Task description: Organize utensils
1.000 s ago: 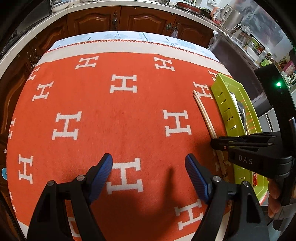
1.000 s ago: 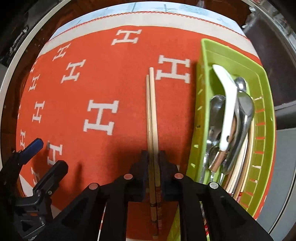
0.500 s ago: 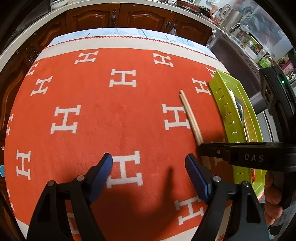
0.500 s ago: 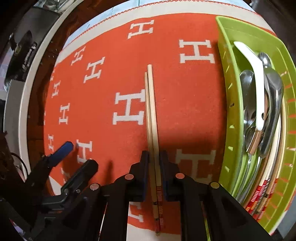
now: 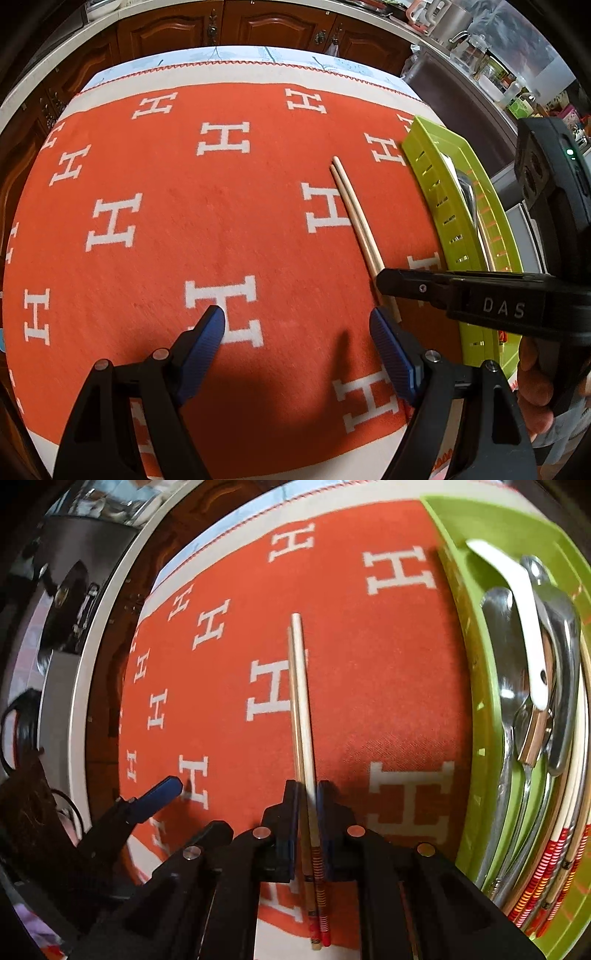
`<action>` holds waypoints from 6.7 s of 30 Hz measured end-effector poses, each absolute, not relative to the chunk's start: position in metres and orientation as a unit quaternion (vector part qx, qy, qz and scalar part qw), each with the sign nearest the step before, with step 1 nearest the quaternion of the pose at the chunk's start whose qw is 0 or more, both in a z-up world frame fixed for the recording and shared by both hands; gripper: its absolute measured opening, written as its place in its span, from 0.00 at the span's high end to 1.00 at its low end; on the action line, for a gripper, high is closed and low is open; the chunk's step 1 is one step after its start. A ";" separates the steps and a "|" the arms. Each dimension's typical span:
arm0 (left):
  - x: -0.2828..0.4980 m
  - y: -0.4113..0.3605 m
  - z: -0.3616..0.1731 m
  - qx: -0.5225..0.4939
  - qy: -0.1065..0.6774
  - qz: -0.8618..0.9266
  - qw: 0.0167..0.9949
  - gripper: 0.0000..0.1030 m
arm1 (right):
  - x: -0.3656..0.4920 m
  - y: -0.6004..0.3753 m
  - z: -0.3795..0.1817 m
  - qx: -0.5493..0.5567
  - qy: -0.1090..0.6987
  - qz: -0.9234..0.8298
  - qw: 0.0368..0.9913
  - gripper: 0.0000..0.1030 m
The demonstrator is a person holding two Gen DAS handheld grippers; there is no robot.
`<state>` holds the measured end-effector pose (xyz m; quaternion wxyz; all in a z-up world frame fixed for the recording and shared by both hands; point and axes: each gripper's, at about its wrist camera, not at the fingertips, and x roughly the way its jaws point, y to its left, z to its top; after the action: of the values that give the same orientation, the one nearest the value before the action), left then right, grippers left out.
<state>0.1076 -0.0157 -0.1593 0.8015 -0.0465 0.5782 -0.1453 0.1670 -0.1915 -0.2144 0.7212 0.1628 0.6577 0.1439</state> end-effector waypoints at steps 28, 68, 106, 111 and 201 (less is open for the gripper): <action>0.115 -0.098 -0.173 -0.031 0.586 -0.115 0.802 0.44 | 0.072 -0.321 -0.085 0.198 0.508 0.093 0.833 0.96; 0.148 -0.235 -0.137 -0.132 0.609 -0.219 0.751 0.71 | 0.079 -0.421 -0.133 0.232 0.500 -0.032 0.834 0.90; 0.001 -0.038 0.017 0.007 0.432 -0.036 0.901 0.01 | -0.022 -0.260 0.001 0.125 0.413 0.076 0.899 0.52; -0.017 -0.028 0.025 0.008 0.407 -0.019 0.913 0.01 | -0.044 -0.241 0.019 0.105 0.394 0.060 0.911 0.48; -0.012 -0.011 -0.005 0.002 0.423 0.010 0.906 0.01 | -0.032 -0.190 -0.010 0.069 0.410 0.080 0.906 0.48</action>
<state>-0.0117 -0.0108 -0.0047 0.9058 0.0016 0.4235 0.0100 -0.0316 -0.1897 -0.0099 0.9057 0.0687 0.4105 0.0802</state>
